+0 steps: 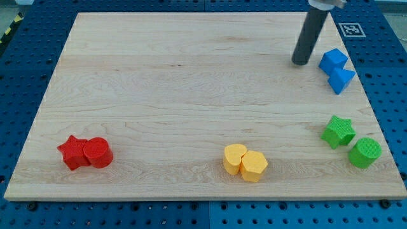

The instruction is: Push the blue cube to the top right corner of the board

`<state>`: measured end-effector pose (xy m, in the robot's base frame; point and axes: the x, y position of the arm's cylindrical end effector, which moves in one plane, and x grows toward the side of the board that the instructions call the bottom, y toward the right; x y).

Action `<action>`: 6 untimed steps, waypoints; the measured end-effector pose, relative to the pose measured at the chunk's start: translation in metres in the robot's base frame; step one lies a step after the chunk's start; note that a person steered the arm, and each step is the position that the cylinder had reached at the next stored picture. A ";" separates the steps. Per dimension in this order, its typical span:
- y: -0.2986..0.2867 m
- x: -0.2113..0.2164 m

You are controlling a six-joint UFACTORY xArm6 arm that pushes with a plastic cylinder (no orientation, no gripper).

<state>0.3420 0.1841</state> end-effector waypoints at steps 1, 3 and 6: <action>0.002 -0.032; 0.132 -0.039; 0.132 0.043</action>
<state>0.3850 0.3162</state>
